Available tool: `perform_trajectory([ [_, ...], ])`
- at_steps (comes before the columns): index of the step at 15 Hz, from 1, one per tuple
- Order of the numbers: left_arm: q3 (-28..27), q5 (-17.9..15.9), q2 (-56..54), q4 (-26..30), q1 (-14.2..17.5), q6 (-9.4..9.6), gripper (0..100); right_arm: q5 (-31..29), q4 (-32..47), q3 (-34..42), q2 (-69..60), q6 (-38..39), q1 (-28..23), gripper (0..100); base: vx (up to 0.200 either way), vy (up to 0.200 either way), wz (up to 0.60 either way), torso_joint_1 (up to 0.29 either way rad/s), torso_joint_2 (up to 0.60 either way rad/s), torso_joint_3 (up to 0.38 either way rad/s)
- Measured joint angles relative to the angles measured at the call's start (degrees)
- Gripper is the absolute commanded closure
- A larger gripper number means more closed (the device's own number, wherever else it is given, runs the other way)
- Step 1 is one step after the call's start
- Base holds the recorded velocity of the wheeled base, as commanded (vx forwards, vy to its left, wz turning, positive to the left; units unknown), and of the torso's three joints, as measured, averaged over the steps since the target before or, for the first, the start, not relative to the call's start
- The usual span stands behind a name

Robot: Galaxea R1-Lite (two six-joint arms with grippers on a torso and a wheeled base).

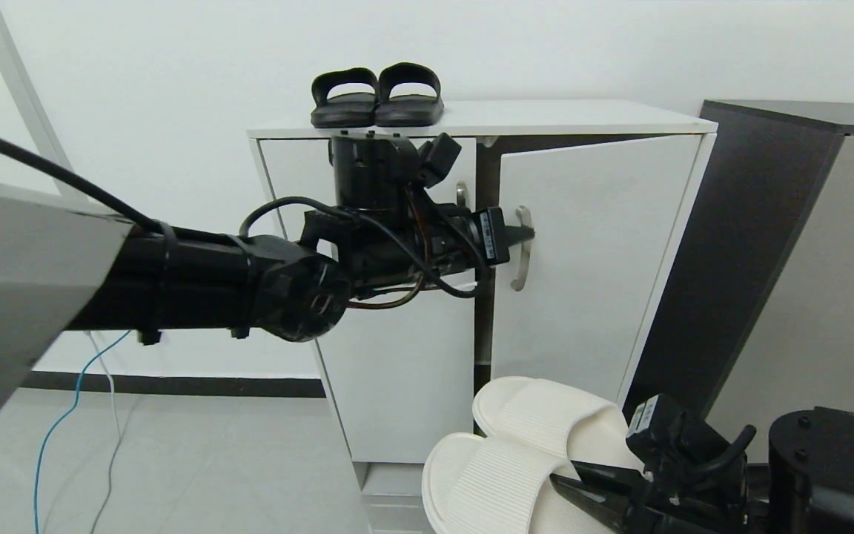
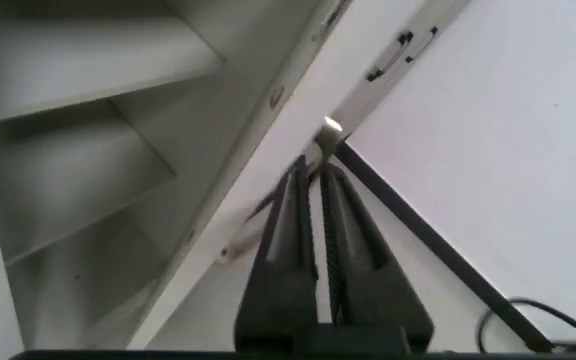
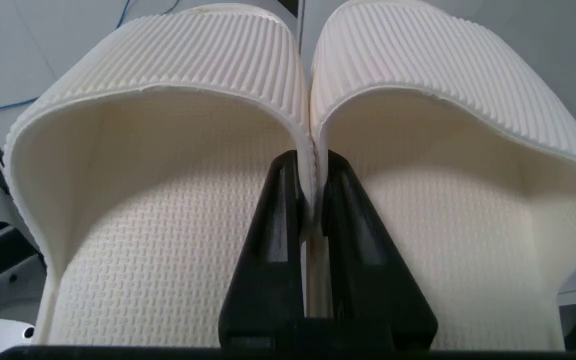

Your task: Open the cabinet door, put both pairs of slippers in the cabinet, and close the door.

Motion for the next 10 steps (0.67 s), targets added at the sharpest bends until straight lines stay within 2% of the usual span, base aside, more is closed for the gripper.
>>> perform_trajectory([
  [4, 8.24, 0.06, -6.53, -2.82, 0.49, -0.12, 100, 0.01, -0.02, 0.04, -0.02, 0.0, 0.3, 100, 0.0, 0.0, 0.0, 0.0, 0.0, 0.0],
  [7, 8.87, -1.17, -7.92, -2.95, 2.69, -0.83, 100, -0.07, 0.0, 0.32, -0.02, -0.02, 0.82, 100, 0.0, 0.0, 0.0, 0.0, 0.0, 0.0],
  [10, 6.11, -2.86, -6.33, -2.97, 4.08, -2.13, 100, -0.16, 0.15, 0.72, -0.05, -0.02, 2.47, 100, 0.0, 0.0, 0.0, 0.0, 0.0, 0.0],
])
